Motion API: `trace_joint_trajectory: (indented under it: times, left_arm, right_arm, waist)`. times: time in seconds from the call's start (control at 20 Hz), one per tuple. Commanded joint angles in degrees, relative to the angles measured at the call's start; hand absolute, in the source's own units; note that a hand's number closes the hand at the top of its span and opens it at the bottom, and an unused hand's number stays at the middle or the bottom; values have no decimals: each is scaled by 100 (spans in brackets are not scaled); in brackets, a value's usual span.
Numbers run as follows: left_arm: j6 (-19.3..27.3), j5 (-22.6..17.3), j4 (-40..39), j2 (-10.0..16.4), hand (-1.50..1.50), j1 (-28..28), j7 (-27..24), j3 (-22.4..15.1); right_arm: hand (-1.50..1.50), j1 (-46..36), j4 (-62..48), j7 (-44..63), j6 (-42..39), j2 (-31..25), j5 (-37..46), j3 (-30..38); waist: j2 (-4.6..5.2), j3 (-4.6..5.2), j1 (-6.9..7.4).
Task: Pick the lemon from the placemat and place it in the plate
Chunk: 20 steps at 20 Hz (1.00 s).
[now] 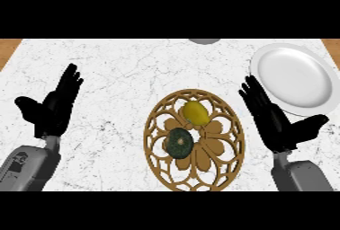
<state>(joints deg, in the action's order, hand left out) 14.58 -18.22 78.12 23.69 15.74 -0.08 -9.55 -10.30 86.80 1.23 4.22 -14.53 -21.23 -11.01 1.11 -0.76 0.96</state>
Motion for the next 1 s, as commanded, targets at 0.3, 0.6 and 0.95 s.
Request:
trace_joint_trajectory:
  times: [0.3, 0.6, 0.95]
  left_arm:
    - [-415, 255, -216, 84, 0, -488, -333, -256]
    - [-665, 305, -328, -55, 0, -1085, -1052, -253]
    - [-689, 468, -30, -169, 0, -1280, -810, -122]
  right_arm:
    - [150, -2172, -312, 759, 67, -712, 2320, -1470]
    - [-150, -1671, -1227, -517, 2886, 1426, 2752, -2355]
    - [-150, -1159, -531, 84, 2833, 1026, 3740, -2288]
  waist:
    - [-343, 337, 241]
    - [-91, 78, 82]
    - [-127, 77, -109]
